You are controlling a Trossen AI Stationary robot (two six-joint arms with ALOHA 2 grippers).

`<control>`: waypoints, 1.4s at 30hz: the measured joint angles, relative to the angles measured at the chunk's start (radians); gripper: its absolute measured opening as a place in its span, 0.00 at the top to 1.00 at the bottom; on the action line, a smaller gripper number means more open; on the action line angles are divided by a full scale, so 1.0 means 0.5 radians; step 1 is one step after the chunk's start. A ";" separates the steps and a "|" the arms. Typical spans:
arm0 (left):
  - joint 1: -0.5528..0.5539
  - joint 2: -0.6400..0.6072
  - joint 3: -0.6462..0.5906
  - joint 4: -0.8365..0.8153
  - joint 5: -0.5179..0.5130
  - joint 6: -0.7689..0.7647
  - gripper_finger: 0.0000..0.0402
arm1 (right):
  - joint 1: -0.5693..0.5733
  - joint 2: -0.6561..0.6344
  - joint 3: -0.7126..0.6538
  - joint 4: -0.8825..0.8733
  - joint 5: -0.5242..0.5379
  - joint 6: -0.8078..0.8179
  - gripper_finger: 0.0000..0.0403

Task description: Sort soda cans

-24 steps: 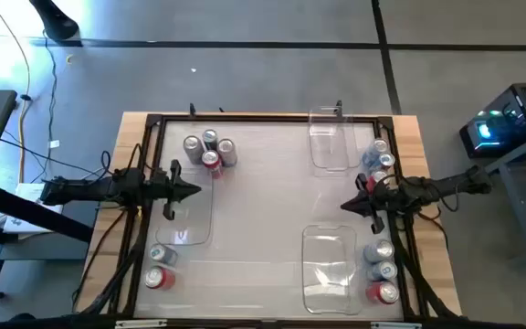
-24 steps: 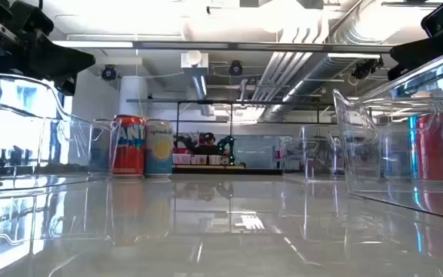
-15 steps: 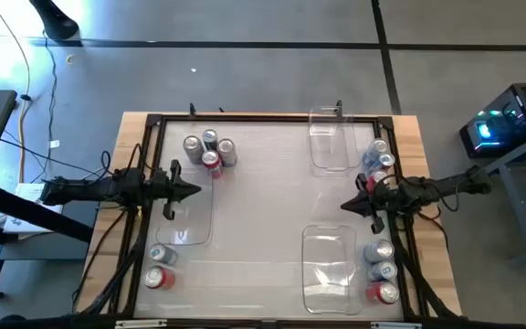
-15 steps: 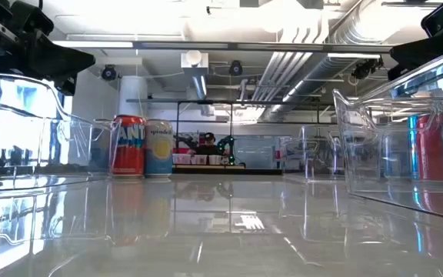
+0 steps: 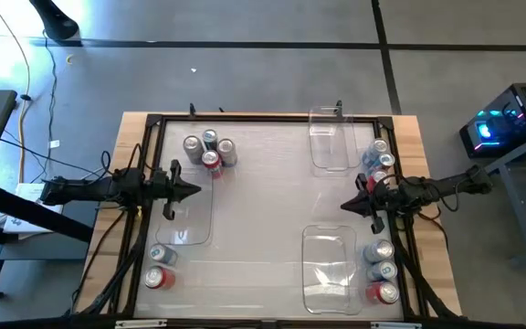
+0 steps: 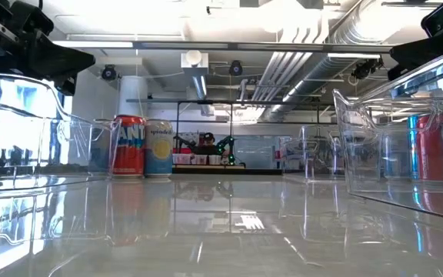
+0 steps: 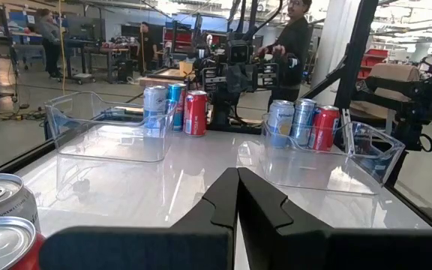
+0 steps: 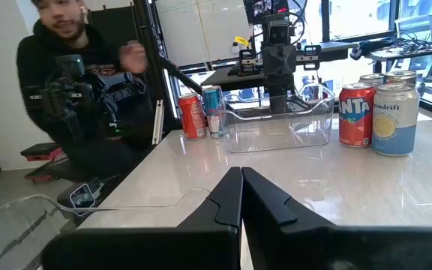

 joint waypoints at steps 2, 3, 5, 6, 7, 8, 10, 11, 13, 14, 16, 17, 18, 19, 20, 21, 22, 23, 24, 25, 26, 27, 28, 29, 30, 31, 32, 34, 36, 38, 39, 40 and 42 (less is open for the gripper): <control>-0.001 0.000 0.000 0.000 0.001 0.000 1.00 | 0.001 0.000 0.000 0.001 0.000 0.001 1.00; 0.000 -0.001 0.000 0.000 0.001 0.000 1.00 | 0.000 0.000 0.000 0.000 0.000 0.000 1.00; 0.000 0.000 0.000 0.000 0.000 0.001 1.00 | 0.000 0.000 0.000 0.001 0.001 0.000 1.00; 0.000 -0.001 0.000 0.000 0.000 0.000 1.00 | 0.000 0.000 0.000 0.000 0.000 0.000 1.00; -0.001 -0.001 0.000 0.000 0.000 0.001 1.00 | 0.001 0.000 0.000 0.000 0.000 0.001 1.00; 0.000 -0.001 0.000 0.000 0.000 0.000 1.00 | 0.001 0.000 0.000 0.001 0.000 0.001 1.00; 0.000 -0.001 0.000 0.000 0.000 0.000 1.00 | 0.001 0.000 0.000 0.000 0.000 0.000 1.00; 0.000 -0.001 -0.001 0.000 0.000 0.001 1.00 | 0.000 0.000 0.000 0.001 0.000 0.000 1.00; 0.000 0.000 0.000 0.000 0.000 0.000 1.00 | 0.000 0.000 0.000 0.001 0.001 0.001 1.00; -0.001 0.000 0.000 0.000 0.000 0.000 1.00 | 0.001 0.000 0.000 0.001 0.000 0.001 1.00; -0.001 0.000 0.000 0.000 0.000 0.000 1.00 | 0.000 0.000 0.000 0.000 0.001 0.000 1.00; -0.001 0.000 0.000 0.000 0.000 0.000 1.00 | 0.000 0.000 0.000 0.000 0.000 0.000 1.00; 0.000 0.000 0.000 0.000 0.001 0.001 1.00 | 0.001 0.000 0.000 0.001 0.001 0.001 1.00; 0.000 0.000 0.000 0.000 0.001 0.001 1.00 | 0.001 0.000 0.000 0.000 0.000 0.000 1.00; -0.001 0.000 0.000 0.000 0.000 0.000 1.00 | 0.000 0.000 0.000 0.000 0.000 0.000 1.00; 0.000 0.000 0.000 0.000 0.000 0.000 1.00 | 0.001 0.000 0.000 0.000 0.000 0.000 1.00; -0.001 -0.001 0.000 0.000 0.001 0.001 1.00 | 0.001 0.000 0.000 0.001 0.001 0.000 1.00; -0.001 0.000 -0.001 0.000 0.001 0.001 1.00 | 0.000 0.000 0.000 0.000 0.000 0.000 1.00; -0.001 -0.001 0.000 0.000 0.000 0.000 1.00 | 0.000 0.000 0.000 0.000 0.000 0.001 1.00; 0.000 -0.001 0.000 0.000 0.000 0.000 1.00 | 0.000 0.000 0.000 0.001 0.000 0.001 1.00; 0.000 0.000 0.000 0.000 0.001 0.000 1.00 | 0.001 0.000 0.000 0.001 0.001 0.000 1.00; 0.000 0.000 0.000 0.000 0.000 0.001 1.00 | 0.001 0.000 0.000 0.000 0.000 0.001 1.00; -0.001 0.000 -0.001 0.000 0.001 0.000 1.00 | 0.000 0.000 0.000 0.001 0.001 0.000 1.00; 0.000 0.000 -0.001 0.000 0.000 0.000 1.00 | 0.000 0.000 0.000 0.001 0.001 0.001 1.00; -0.001 -0.001 0.000 0.000 0.000 0.000 1.00 | 0.001 0.000 0.000 0.001 0.000 0.000 1.00; -0.001 0.000 -0.001 0.000 0.000 0.001 1.00 | 0.000 0.000 0.000 0.001 0.000 0.001 1.00; 0.000 0.000 0.000 0.000 0.000 0.000 1.00 | 0.000 0.000 0.000 0.000 0.000 0.000 1.00; -0.001 0.000 0.000 0.000 0.000 0.001 1.00 | 0.000 0.000 0.000 0.001 0.000 0.000 1.00; -0.001 0.000 0.000 0.000 0.001 0.000 1.00 | 0.001 0.000 0.000 0.000 0.000 0.000 1.00; -0.001 0.000 0.000 0.000 0.000 -0.004 1.00 | 0.001 0.000 0.000 0.000 0.000 0.000 1.00; -0.001 0.000 0.000 0.000 0.001 -0.035 1.00 | 0.001 0.000 0.000 0.001 0.001 0.001 1.00; -0.001 0.000 0.000 0.000 0.001 -0.094 1.00 | 0.001 0.000 0.000 0.000 0.000 0.000 1.00; -0.001 0.000 0.000 0.000 0.001 -0.245 1.00 | 0.001 0.000 0.000 0.001 0.000 0.001 1.00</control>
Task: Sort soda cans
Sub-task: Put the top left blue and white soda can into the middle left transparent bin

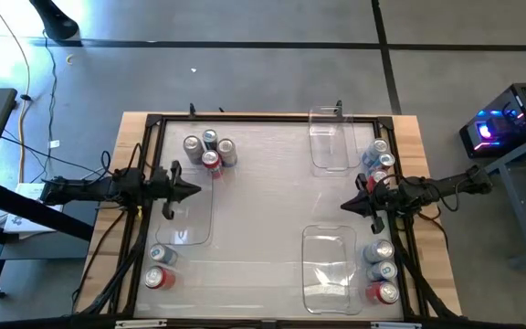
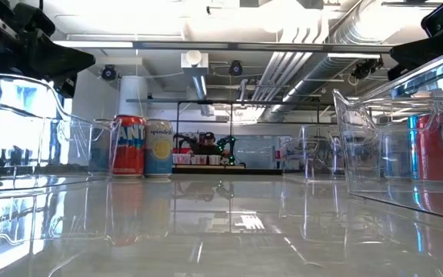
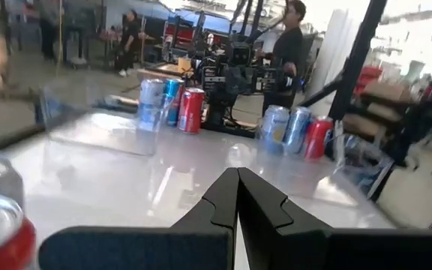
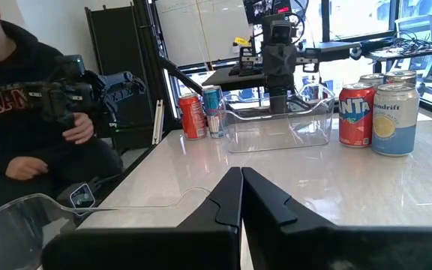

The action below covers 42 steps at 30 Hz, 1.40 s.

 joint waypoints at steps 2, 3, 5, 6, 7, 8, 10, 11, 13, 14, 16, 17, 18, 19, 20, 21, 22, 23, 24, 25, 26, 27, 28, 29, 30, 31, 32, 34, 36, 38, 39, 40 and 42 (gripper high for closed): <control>0.000 0.000 0.000 0.000 0.000 -0.093 1.00 | 0.000 0.000 0.000 0.000 0.001 0.000 1.00; 0.000 0.000 0.000 0.003 0.000 -0.119 1.00 | 0.000 0.000 0.000 0.000 0.000 0.000 1.00; 0.000 0.000 -0.001 0.050 0.000 -0.117 1.00 | -0.001 0.001 0.000 -0.001 0.000 0.000 1.00; 0.000 0.000 0.000 0.089 0.000 -0.108 1.00 | 0.000 0.000 0.000 0.000 0.000 0.000 1.00; 0.000 0.000 0.000 0.122 0.000 -0.103 1.00 | -0.001 0.000 0.001 -0.001 0.001 0.000 1.00; 0.000 0.000 0.000 0.139 -0.001 -0.103 1.00 | 0.000 0.001 0.001 0.000 0.000 -0.001 1.00; 0.000 0.000 0.000 0.180 -0.010 -0.104 1.00 | 0.000 0.000 0.000 0.000 0.001 -0.001 1.00; 0.000 0.000 0.000 0.224 -0.027 -0.104 1.00 | 0.000 0.000 0.000 0.000 0.000 0.000 1.00; 0.001 0.000 0.001 0.290 -0.072 -0.105 1.00 | -0.001 0.001 0.001 0.000 0.001 -0.001 1.00; 0.000 0.000 0.000 0.309 -0.092 -0.106 1.00 | 0.000 0.001 0.001 -0.001 0.000 0.000 1.00; 0.001 0.000 0.000 0.364 -0.112 -0.125 1.00 | 0.000 0.000 0.001 -0.001 0.000 -0.001 1.00; 0.001 0.000 0.000 0.388 -0.119 -0.124 1.00 | -0.001 0.000 0.000 -0.001 0.000 0.000 1.00; 0.000 0.000 0.000 0.403 -0.116 -0.123 1.00 | 0.000 0.001 0.001 0.000 0.000 0.000 1.00; 0.000 0.000 0.000 0.408 -0.105 -0.123 1.00 | 0.000 0.001 0.001 -0.001 0.000 -0.001 1.00; 0.000 0.000 0.000 0.424 -0.102 -0.121 1.00 | 0.000 0.000 0.001 -0.001 0.000 -0.001 1.00; 0.000 0.000 0.000 0.452 -0.104 -0.109 1.00 | -0.001 0.000 0.001 0.000 0.000 0.000 1.00; 0.000 0.000 0.000 0.470 -0.115 -0.109 1.00 | 0.000 0.000 0.000 0.000 0.000 0.000 1.00; 0.000 0.000 0.000 0.478 -0.119 -0.139 1.00 | 0.000 0.000 0.001 0.000 0.000 -0.001 1.00; 0.000 0.000 0.000 0.479 -0.119 -0.181 1.00 | 0.000 0.001 0.000 -0.001 0.000 0.000 1.00; 0.000 0.003 0.000 0.488 -0.119 -0.216 1.00 | 0.000 0.001 0.000 0.000 0.001 0.000 1.00; 0.000 0.004 0.000 0.506 -0.122 -0.226 1.00 | 0.000 0.001 0.001 0.000 0.000 0.000 1.00; 0.000 0.003 0.000 0.521 -0.124 -0.237 1.00 | 0.000 0.001 0.000 -0.001 0.000 0.000 1.00; 0.000 0.004 0.000 0.540 -0.125 -0.260 1.00 | 0.000 0.000 0.000 0.000 0.000 0.000 1.00; 0.000 0.005 0.000 0.557 -0.126 -0.279 1.00 | -0.001 0.000 0.000 0.000 0.001 -0.001 1.00; 0.000 0.005 0.000 0.577 -0.127 -0.290 1.00 | 0.000 0.001 0.001 -0.001 0.000 0.000 1.00; 0.000 0.005 0.000 0.596 -0.127 -0.294 1.00 | 0.000 0.000 0.000 -0.001 0.000 -0.001 1.00; 0.000 0.005 0.000 0.614 -0.127 -0.293 1.00 | -0.001 0.000 0.000 0.000 0.000 0.000 1.00; -0.003 0.006 0.000 0.673 -0.099 -0.238 1.00 | 0.000 0.001 0.001 -0.001 0.001 -0.001 1.00; -0.021 0.006 0.000 0.750 -0.045 -0.092 0.98 | -0.001 0.000 0.000 0.000 0.000 -0.001 1.00; -0.048 0.006 0.000 0.822 -0.023 0.051 0.96 | 0.000 0.000 0.001 0.000 0.001 0.000 1.00; -0.063 0.008 0.000 0.858 -0.018 0.121 0.94 | 0.000 0.001 0.000 0.000 0.000 0.000 1.00; -0.078 0.022 0.000 0.896 -0.018 0.181 0.92 | 0.000 0.000 0.000 -0.001 0.000 -0.001 1.00; -0.103 0.068 0.000 0.917 -0.064 0.298 0.88 | 0.000 0.001 0.001 -0.001 0.000 -0.001 1.00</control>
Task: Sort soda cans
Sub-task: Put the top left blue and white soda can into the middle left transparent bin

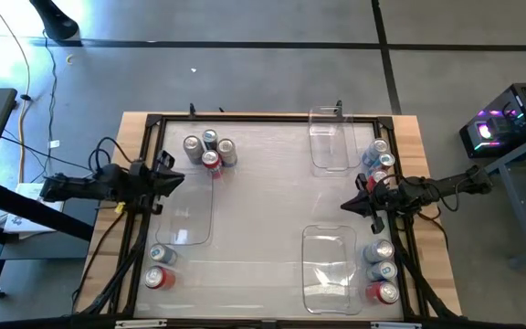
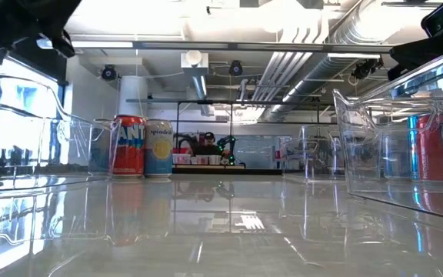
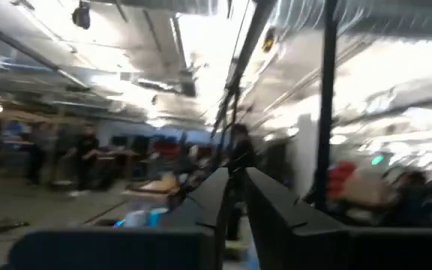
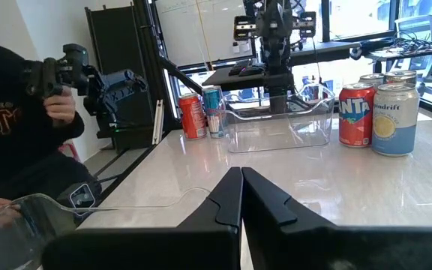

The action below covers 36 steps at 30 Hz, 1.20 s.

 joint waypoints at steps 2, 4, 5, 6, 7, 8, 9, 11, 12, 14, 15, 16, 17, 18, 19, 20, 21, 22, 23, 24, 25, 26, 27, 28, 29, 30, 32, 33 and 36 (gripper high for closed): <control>-0.018 0.094 0.000 -0.003 -0.132 0.101 0.84 | 0.000 0.000 -0.001 0.000 0.000 0.000 1.00; -0.033 0.219 0.005 -0.010 -0.250 0.117 0.80 | 0.000 0.000 -0.001 0.000 0.000 0.001 1.00; -0.043 0.289 0.018 -0.017 -0.280 0.108 0.78 | 0.000 -0.001 0.000 0.000 0.000 0.001 1.00; -0.053 0.363 0.043 -0.016 -0.286 0.105 0.76 | 0.000 0.000 0.000 0.000 0.000 0.001 1.00; -0.067 0.434 0.076 -0.015 -0.286 0.105 0.74 | 0.000 0.000 0.000 0.000 0.000 0.000 1.00; -0.082 0.512 0.119 -0.014 -0.286 0.105 0.72 | 0.000 0.000 0.000 0.000 0.000 0.001 1.00; -0.097 0.585 0.170 -0.020 -0.293 0.105 0.71 | 0.000 0.000 0.000 0.000 0.000 0.000 1.00; -0.127 0.733 0.302 -0.093 -0.359 0.104 0.68 | -0.001 -0.001 -0.001 0.000 0.000 0.000 1.00; -0.143 0.804 0.386 -0.163 -0.414 0.100 0.67 | 0.000 0.000 0.000 0.000 0.000 0.000 1.00; -0.173 0.934 0.571 -0.371 -0.522 0.091 0.66 | -0.001 0.000 0.000 0.000 0.001 0.000 1.00; -0.191 1.006 0.680 -0.509 -0.577 0.093 0.65 | 0.000 0.000 0.000 0.000 0.000 0.000 1.00; -0.203 1.078 0.787 -0.655 -0.634 0.092 0.65 | 0.000 0.000 -0.001 0.000 0.000 0.000 1.00; -0.212 1.147 0.889 -0.803 -0.703 0.085 0.65 | 0.000 0.000 0.000 0.001 0.000 0.000 1.00; -0.213 1.221 0.989 -0.942 -0.775 0.065 0.64 | 0.000 -0.001 -0.001 0.001 0.001 0.000 1.00; -0.213 1.291 1.087 -1.057 -0.851 0.043 0.64 | 0.000 -0.001 0.000 0.001 0.001 0.001 1.00; -0.209 1.359 1.179 -1.168 -0.914 0.017 0.64 | -0.001 0.000 0.000 0.000 0.000 0.000 1.00; -0.201 1.421 1.266 -1.267 -0.961 0.006 0.64 | 0.000 0.000 -0.001 0.001 0.000 0.000 1.00; -0.187 1.485 1.361 -1.366 -0.984 0.003 0.64 | 0.000 0.000 -0.001 0.001 0.000 0.001 1.00; -0.166 1.546 1.456 -1.481 -0.984 0.002 0.64 | -0.001 0.000 0.000 0.000 0.000 0.001 1.00; -0.139 1.608 1.550 -1.598 -0.965 -0.006 0.64 | 0.000 0.000 0.000 0.000 0.000 0.000 1.00; -0.102 1.674 1.662 -1.738 -0.926 -0.023 0.63 | 0.000 0.000 0.000 0.000 0.001 0.001 1.00; -0.059 1.739 1.766 -1.852 -0.879 -0.033 0.62 | 0.000 0.000 0.000 0.000 0.000 0.000 1.00; -0.016 1.804 1.869 -1.943 -0.831 -0.032 0.61 | 0.000 0.000 -0.001 0.000 0.001 0.000 1.00; 0.030 1.871 1.967 -2.028 -0.778 -0.012 0.59 | 0.000 0.000 0.000 0.000 0.001 0.000 1.00; 0.081 1.934 2.060 -2.101 -0.715 0.018 0.57 | 0.000 0.000 0.000 0.000 0.000 0.000 1.00; 0.139 2.006 2.156 -2.177 -0.641 0.050 0.54 | 0.000 0.000 0.000 0.000 0.000 0.000 1.00; 0.262 2.149 2.336 -2.348 -0.468 0.106 0.48 | -0.001 0.000 0.000 0.000 0.000 0.001 1.00; 0.334 2.223 2.418 -2.440 -0.381 0.131 0.45 | 0.000 0.000 0.000 0.000 0.000 0.001 1.00; 0.541 2.443 2.603 -2.677 -0.170 0.245 0.34 | 0.000 -0.001 -0.001 0.000 0.000 0.001 1.00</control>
